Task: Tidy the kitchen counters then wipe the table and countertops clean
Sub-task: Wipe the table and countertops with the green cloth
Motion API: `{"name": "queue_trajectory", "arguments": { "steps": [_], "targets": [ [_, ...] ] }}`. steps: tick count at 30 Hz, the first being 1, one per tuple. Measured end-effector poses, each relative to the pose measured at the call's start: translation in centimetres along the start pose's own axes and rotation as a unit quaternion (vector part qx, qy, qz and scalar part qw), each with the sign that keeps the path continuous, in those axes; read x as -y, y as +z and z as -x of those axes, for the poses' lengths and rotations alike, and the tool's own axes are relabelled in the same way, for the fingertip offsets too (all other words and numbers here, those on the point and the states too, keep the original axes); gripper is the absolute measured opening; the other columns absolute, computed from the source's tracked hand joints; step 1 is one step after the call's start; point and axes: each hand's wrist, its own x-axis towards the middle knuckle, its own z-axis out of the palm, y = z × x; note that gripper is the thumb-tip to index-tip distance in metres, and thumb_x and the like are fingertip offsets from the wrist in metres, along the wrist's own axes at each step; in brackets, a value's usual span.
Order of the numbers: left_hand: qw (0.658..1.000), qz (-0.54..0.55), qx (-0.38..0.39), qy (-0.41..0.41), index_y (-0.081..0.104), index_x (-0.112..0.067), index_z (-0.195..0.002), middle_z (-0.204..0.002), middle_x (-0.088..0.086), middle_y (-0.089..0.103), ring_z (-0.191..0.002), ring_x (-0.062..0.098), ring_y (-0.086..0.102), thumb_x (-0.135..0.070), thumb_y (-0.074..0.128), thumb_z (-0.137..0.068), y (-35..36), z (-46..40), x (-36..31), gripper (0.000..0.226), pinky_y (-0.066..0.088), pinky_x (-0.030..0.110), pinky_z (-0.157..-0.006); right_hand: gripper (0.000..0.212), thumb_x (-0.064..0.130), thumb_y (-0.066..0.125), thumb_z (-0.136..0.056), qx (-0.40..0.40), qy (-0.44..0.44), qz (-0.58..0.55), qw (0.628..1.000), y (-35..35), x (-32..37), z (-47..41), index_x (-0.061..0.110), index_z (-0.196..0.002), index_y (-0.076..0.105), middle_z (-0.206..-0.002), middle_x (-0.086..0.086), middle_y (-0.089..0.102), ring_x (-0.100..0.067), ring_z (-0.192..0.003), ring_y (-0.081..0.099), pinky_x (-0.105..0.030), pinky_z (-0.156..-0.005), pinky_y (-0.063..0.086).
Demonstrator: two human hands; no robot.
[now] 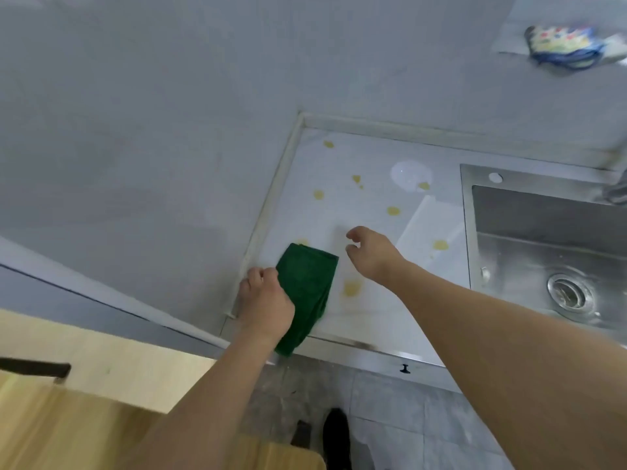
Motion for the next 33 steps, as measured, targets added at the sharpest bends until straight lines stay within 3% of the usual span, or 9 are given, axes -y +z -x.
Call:
{"name": "queue_trajectory", "arguments": {
  "steps": [2, 4, 7, 11, 14, 18, 21, 33],
  "targets": [
    [0.990, -0.042, -0.042, 0.130, 0.042, -0.013, -0.136, -0.148, 0.009, 0.032, -0.135, 0.027, 0.032, -0.015, 0.043, -0.096, 1.0, -0.4, 0.0, 0.040, 0.034, 0.039, -0.110, 0.045, 0.021, 0.039, -0.100, 0.000, -0.011, 0.067, 0.998, 0.4, -1.7, -0.4, 0.015, -0.145, 0.038, -0.147, -0.006, 0.042, -0.026, -0.129, 0.045, -0.033, -0.103, 0.039],
    [0.969, -0.086, -0.014, 0.232, 0.037, -0.018, -0.143, -0.159, 0.004, 0.020, -0.148, 0.024, 0.013, -0.022, 0.036, -0.101, 1.7, -1.5, 0.1, 0.042, 0.016, 0.043, -0.122, 0.046, 0.022, 0.038, -0.101, -0.003, -0.032, 0.131, 0.991, 0.8, -3.3, -0.8, 0.015, -0.147, 0.034, -0.151, -0.005, 0.036, -0.026, -0.134, 0.039, -0.036, -0.107, 0.035],
    [0.941, -0.170, 0.028, 0.291, 0.019, -0.023, -0.155, -0.165, -0.002, 0.004, -0.151, 0.019, -0.007, -0.041, 0.019, -0.104, 3.0, -3.1, 0.8, 0.054, -0.003, 0.045, -0.123, 0.048, 0.023, 0.037, -0.102, -0.011, -0.066, 0.198, 0.978, 1.4, -5.0, -1.5, 0.015, -0.149, 0.030, -0.155, -0.002, 0.029, -0.023, -0.140, 0.028, -0.035, -0.111, 0.028],
    [0.943, -0.167, 0.060, 0.282, -0.004, -0.027, -0.157, -0.164, -0.007, -0.012, -0.148, 0.013, -0.021, -0.051, 0.003, -0.098, 5.6, -4.1, 1.4, 0.063, -0.013, 0.040, -0.121, 0.049, 0.024, 0.036, -0.102, -0.029, -0.083, 0.199, 0.976, 2.1, -6.5, -3.8, 0.015, -0.150, 0.029, -0.157, -0.003, 0.027, -0.022, -0.143, 0.024, -0.033, -0.115, 0.023],
    [0.949, -0.149, 0.055, 0.271, -0.009, -0.028, -0.156, -0.162, -0.009, -0.019, -0.146, 0.010, -0.025, -0.050, 0.001, -0.098, 6.1, -4.6, 1.8, 0.062, -0.015, 0.038, -0.120, 0.046, 0.025, 0.036, -0.102, -0.042, -0.110, 0.212, 0.970, 2.5, -7.4, -5.3, 0.014, -0.147, 0.035, -0.152, -0.004, 0.035, -0.025, -0.139, 0.030, -0.034, -0.112, 0.027],
    [0.960, -0.138, 0.037, 0.242, -0.008, -0.027, -0.156, -0.162, -0.008, -0.017, -0.146, 0.009, -0.025, -0.051, -0.002, -0.096, 6.0, -5.7, 2.1, 0.064, -0.012, 0.038, -0.121, 0.043, 0.033, 0.036, -0.102, -0.076, -0.155, 0.218, 0.961, 2.6, -7.9, -7.5, 0.012, -0.138, 0.049, -0.140, -0.007, 0.048, -0.029, -0.129, 0.041, -0.037, -0.108, 0.033],
    [0.968, -0.126, 0.011, 0.219, -0.002, -0.024, -0.157, -0.164, -0.005, -0.011, -0.149, 0.012, -0.019, -0.051, 0.003, -0.097, 5.8, -7.8, 2.1, 0.066, -0.009, 0.039, -0.122, 0.056, 0.044, 0.028, -0.096, -0.074, -0.201, 0.223, 0.951, 2.7, -8.0, -9.5, 0.009, -0.130, 0.056, -0.138, -0.010, 0.051, -0.032, -0.127, 0.046, -0.041, -0.107, 0.034],
    [0.969, -0.146, -0.026, 0.195, 0.008, -0.020, -0.158, -0.165, 0.000, -0.001, -0.151, 0.018, -0.006, -0.048, 0.011, -0.097, 5.6, -10.4, 1.8, 0.067, 0.000, 0.043, -0.123, 0.044, 0.041, 0.039, -0.095, -0.129, -0.252, 0.219, 0.934, 3.4, -9.5, -11.2, 0.011, -0.119, 0.062, -0.128, -0.007, 0.058, -0.029, -0.118, 0.053, -0.039, -0.103, 0.036]
  ]
}}
